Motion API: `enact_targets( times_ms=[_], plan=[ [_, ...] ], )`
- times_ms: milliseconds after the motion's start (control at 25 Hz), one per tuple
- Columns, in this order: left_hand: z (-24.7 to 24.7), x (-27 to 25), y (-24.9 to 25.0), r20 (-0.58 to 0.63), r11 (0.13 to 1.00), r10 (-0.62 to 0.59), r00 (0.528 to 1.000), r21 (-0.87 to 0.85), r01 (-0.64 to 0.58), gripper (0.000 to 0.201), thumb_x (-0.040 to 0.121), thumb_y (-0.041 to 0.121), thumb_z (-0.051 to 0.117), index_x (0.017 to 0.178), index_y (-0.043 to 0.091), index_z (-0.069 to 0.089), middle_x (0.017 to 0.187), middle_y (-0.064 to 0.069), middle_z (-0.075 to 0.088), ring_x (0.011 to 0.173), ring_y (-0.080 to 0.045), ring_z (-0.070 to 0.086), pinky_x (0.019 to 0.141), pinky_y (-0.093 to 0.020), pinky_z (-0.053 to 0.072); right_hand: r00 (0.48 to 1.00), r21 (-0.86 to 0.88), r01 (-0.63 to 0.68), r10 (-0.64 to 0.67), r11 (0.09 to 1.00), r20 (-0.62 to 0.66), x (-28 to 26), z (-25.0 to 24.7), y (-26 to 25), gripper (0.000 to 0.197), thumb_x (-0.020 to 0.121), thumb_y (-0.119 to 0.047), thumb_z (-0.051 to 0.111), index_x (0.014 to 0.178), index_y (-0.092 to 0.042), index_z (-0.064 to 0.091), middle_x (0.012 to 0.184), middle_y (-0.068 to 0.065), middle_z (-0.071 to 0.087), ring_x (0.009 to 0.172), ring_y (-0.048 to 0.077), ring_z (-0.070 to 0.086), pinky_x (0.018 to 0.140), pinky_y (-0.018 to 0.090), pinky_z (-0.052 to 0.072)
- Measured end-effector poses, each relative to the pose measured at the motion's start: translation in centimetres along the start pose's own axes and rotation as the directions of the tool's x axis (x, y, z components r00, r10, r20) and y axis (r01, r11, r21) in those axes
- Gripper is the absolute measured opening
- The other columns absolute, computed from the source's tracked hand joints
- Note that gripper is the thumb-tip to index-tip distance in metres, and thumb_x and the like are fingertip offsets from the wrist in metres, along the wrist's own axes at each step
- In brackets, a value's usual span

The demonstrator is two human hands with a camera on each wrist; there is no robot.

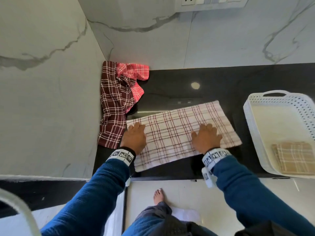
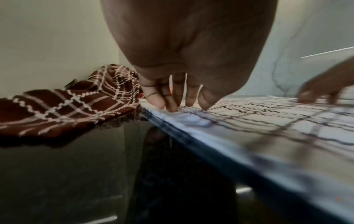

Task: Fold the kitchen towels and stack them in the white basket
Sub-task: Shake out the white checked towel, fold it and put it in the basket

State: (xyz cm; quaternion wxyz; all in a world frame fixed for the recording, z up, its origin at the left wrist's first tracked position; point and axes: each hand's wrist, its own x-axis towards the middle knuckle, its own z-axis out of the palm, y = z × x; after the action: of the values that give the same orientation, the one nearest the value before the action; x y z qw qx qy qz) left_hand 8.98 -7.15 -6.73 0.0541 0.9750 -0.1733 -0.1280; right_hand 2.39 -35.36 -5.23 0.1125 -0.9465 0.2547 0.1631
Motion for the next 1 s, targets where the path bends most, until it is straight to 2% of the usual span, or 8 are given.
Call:
enact_targets(
  times_ms=[120,240,400,480,640,800,920,1000],
  plan=[
    [0.0,-0.8,0.9,0.012,0.998,0.042,0.999,-0.053,-0.041,0.028,0.098,0.022,0.047,0.123,0.016,0.058,0.123,-0.003,0.056,0.108,-0.023,0.06,0.089,-0.042,0.055,0.998,-0.058,0.009,-0.005,0.998,0.057,5.9,-2.0,-2.3,0.057,0.099,-0.044,0.043,0.149,-0.02,0.034,0.154,0.009,0.035,0.137,0.037,0.036,0.114,0.062,0.025],
    [1.0,-3.0,3.4,0.065,0.979,0.206,0.976,-0.015,-0.205,0.022,0.097,0.026,0.05,0.115,0.018,0.061,0.117,-0.001,0.059,0.104,-0.023,0.062,0.086,-0.04,0.055,0.992,-0.1,0.097,-0.088,0.99,0.093,11.1,-3.6,-5.8,0.066,0.098,-0.036,0.047,0.158,-0.026,0.023,0.168,0.006,0.015,0.152,0.038,0.017,0.119,0.066,0.014],
    [2.7,-5.1,6.4,0.087,0.921,0.376,0.923,-0.15,-0.361,0.04,0.099,0.031,0.053,0.137,0.018,0.056,0.13,-0.003,0.057,0.114,-0.024,0.058,0.097,-0.043,0.053,0.972,-0.088,0.175,-0.158,0.981,0.172,13.1,-4.0,-7.4,0.072,0.099,-0.028,0.048,0.161,-0.035,0.013,0.172,0.005,-0.008,0.157,0.036,-0.001,0.121,0.068,0.006],
    [2.9,-5.5,6.8,0.031,0.901,0.424,0.905,-0.113,-0.418,0.042,0.099,0.032,0.053,0.14,0.019,0.055,0.132,-0.002,0.057,0.116,-0.024,0.055,0.1,-0.041,0.05,0.974,-0.065,0.212,-0.205,0.975,0.097,11.6,-3.6,-6.1,0.072,0.101,-0.028,0.047,0.163,-0.03,0.01,0.172,0.005,-0.01,0.158,0.032,-0.003,0.122,0.066,0.006],
    [3.6,-6.5,6.0,-0.008,0.928,0.338,0.941,-0.161,-0.335,0.041,0.102,0.038,0.05,0.14,0.021,0.055,0.139,0.002,0.053,0.129,-0.019,0.045,0.112,-0.037,0.038,0.956,0.03,0.289,-0.287,0.957,-0.054,4.8,-1.1,-0.8,0.065,0.1,-0.029,0.052,0.158,-0.021,0.024,0.171,0.007,0.005,0.157,0.032,0.002,0.123,0.063,0.014],
    [5.1,-8.7,6.0,-0.153,0.919,0.237,0.959,-0.286,-0.273,0.031,0.101,0.037,0.053,0.12,0.016,0.064,0.131,-0.002,0.056,0.124,-0.021,0.048,0.105,-0.045,0.046,0.932,0.054,0.357,-0.352,0.933,-0.087,-3.6,3.1,4.9,0.054,0.097,-0.027,0.056,0.148,-0.02,0.039,0.166,0.009,0.019,0.155,0.031,0.012,0.122,0.062,0.021],
    [6.7,-11.4,7.2,-0.168,0.936,0.176,0.97,-0.277,-0.217,0.047,0.096,0.048,0.058,0.127,0.012,0.06,0.137,-0.004,0.052,0.132,-0.022,0.043,0.114,-0.043,0.042,0.866,0.071,0.461,-0.431,0.884,-0.254,-8.8,5.6,8.9,0.035,0.095,-0.034,0.06,0.125,-0.017,0.055,0.139,0.006,0.045,0.134,0.025,0.04,0.11,0.053,0.042],
    [7.2,-12.6,7.8,-0.157,0.952,0.169,0.973,-0.229,-0.202,0.058,0.091,0.056,0.063,0.131,0.014,0.058,0.14,-0.004,0.05,0.135,-0.024,0.042,0.117,-0.042,0.038,0.83,0.055,0.531,-0.506,0.845,-0.236,-10.5,6.8,11.1,0.042,0.092,-0.044,0.065,0.123,-0.018,0.053,0.132,0.004,0.045,0.128,0.022,0.042,0.113,0.047,0.041]
  ],
)
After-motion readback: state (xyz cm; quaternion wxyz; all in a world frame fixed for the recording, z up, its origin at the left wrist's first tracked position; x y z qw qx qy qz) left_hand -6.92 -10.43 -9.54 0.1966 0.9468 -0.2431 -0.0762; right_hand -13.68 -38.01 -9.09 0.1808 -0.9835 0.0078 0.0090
